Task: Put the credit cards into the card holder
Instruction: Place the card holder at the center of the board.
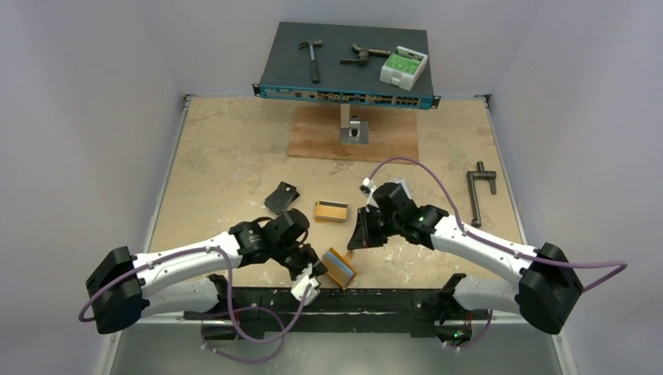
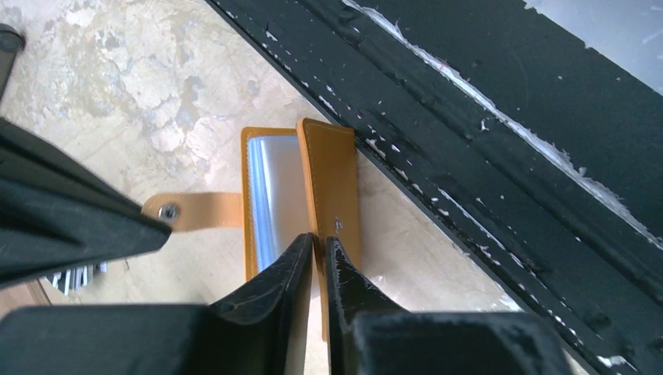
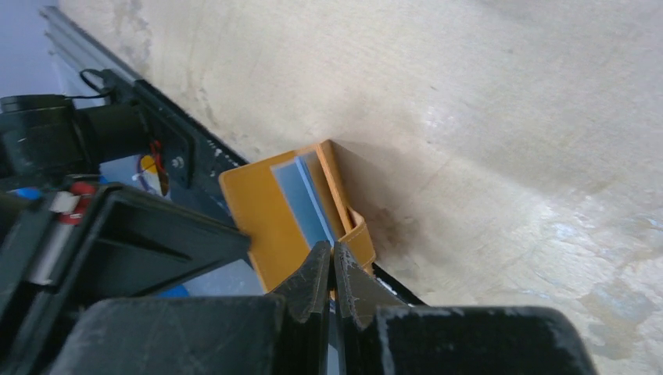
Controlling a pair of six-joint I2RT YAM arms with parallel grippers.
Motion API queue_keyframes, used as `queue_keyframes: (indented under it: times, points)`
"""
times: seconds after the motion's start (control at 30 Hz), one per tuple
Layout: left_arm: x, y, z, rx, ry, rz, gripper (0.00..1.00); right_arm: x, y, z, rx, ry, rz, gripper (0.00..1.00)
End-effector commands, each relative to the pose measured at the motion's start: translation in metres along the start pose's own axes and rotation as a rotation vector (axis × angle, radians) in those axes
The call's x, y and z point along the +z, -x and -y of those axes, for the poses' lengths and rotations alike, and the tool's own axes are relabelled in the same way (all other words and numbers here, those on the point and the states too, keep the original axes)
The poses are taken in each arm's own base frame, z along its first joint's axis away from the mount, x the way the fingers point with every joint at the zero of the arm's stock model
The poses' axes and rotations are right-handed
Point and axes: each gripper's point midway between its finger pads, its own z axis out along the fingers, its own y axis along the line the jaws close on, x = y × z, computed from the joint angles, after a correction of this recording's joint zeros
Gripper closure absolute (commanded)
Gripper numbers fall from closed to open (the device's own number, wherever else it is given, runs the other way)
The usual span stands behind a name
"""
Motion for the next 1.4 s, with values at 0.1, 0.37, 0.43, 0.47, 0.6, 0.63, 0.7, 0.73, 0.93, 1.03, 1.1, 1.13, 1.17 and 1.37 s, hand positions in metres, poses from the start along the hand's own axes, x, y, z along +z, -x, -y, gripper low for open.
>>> queue_keyframes:
  times: [0.1, 0.37, 0.43, 0.47, 0.6, 0.63, 0.7, 0.73, 0.93, 1.03, 1.1, 1.13, 1.17, 1.37]
  points:
    - [-0.01, -0.004, 0.025, -0.013, -0.036, -0.042, 0.97, 0.016, -0.013, 0.041, -0.005, -0.131, -0.007, 0.89]
    - [-0.009, -0.007, 0.03, 0.058, -0.048, -0.044, 1.0, 0.012, 0.005, 0.014, -0.088, -0.032, 0.029, 0.53]
    - [-0.01, -0.006, 0.029, 0.067, -0.048, -0.044, 1.0, 0.011, 0.012, 0.012, -0.113, -0.033, 0.05, 0.48]
    - [-0.01, -0.006, 0.029, 0.073, -0.05, -0.044, 1.0, 0.01, 0.013, 0.009, -0.124, -0.022, 0.051, 0.47]
    - [-0.011, -0.006, 0.03, 0.093, -0.057, -0.046, 1.0, 0.011, 0.011, 0.0, -0.159, 0.029, 0.033, 0.47]
    - [-0.011, -0.006, 0.03, 0.096, -0.057, -0.046, 1.0, 0.012, 0.009, -0.001, -0.164, 0.037, 0.023, 0.46]
    - [-0.011, -0.007, 0.03, 0.1, -0.058, -0.048, 1.0, 0.014, 0.005, -0.002, -0.172, 0.051, 0.001, 0.46]
    - [-0.012, -0.006, 0.03, 0.102, -0.057, -0.048, 1.0, 0.015, 0.002, -0.003, -0.178, 0.06, -0.009, 0.45]
    - [-0.012, -0.007, 0.03, 0.112, -0.059, -0.053, 1.0, 0.028, -0.019, 0.0, -0.209, 0.051, -0.083, 0.45]
    - [-0.012, -0.008, 0.03, 0.117, -0.062, -0.054, 1.0, 0.034, -0.024, 0.006, -0.214, 0.029, -0.098, 0.54]
    - [-0.012, -0.009, 0.03, 0.116, -0.06, -0.058, 1.0, 0.035, -0.024, 0.009, -0.212, 0.018, -0.091, 0.75]
    - [-0.012, -0.009, 0.03, 0.112, -0.058, -0.062, 1.0, 0.035, -0.024, 0.01, -0.212, 0.015, -0.085, 0.83]
    - [-0.011, -0.01, 0.03, 0.108, -0.057, -0.066, 1.0, 0.034, -0.022, 0.009, -0.213, 0.017, -0.073, 0.91]
    - [-0.014, -0.013, 0.023, 0.02, -0.001, -0.088, 0.64, 0.01, 0.005, -0.017, -0.262, 0.059, 0.052, 1.0]
